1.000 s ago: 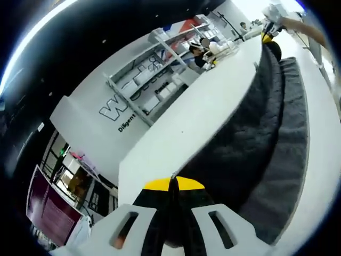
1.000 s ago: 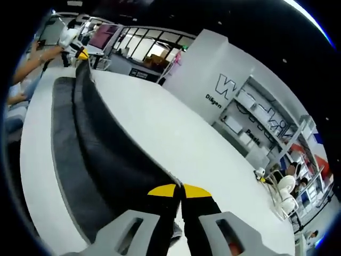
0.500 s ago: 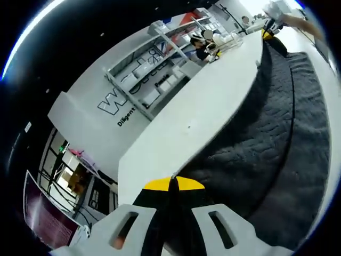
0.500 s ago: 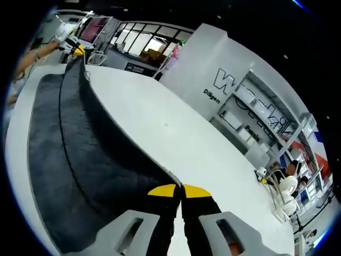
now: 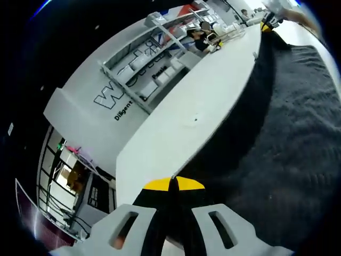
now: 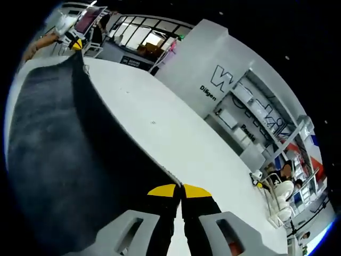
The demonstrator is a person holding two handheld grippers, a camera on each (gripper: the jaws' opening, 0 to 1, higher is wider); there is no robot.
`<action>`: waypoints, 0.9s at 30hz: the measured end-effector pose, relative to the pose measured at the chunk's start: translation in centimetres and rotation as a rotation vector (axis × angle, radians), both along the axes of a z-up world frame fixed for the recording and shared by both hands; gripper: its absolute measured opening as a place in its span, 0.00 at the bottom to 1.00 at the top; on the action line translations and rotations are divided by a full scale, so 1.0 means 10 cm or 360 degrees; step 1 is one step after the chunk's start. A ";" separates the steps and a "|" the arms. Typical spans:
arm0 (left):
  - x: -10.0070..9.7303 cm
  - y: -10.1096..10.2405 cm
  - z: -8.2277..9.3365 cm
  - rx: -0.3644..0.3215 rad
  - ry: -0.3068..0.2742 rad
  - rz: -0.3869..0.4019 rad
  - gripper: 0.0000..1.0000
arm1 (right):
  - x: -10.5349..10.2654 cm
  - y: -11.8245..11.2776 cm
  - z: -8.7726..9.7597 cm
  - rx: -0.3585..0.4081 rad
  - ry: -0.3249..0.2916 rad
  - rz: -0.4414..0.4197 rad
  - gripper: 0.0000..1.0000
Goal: Open the folded towel by lifting each exposed corner and separating the folded layers until the towel lies flat within the target outline without major curled edges
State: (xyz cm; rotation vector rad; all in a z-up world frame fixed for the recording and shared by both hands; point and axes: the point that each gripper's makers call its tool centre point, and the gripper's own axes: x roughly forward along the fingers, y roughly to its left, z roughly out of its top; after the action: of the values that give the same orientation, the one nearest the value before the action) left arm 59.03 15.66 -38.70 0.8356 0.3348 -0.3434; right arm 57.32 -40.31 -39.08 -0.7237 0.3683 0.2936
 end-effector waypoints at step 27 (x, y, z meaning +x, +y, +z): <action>0.86 0.08 -0.39 0.0071 0.0001 0.0166 0.01 | 0.94 0.04 -0.46 -0.0182 0.0000 -0.0157 0.01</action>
State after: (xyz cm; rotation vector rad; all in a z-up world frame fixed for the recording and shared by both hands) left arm 67.62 16.51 -42.57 0.8581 0.3861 -0.2395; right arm 66.70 -39.93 -43.70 -0.8147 0.4220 0.1801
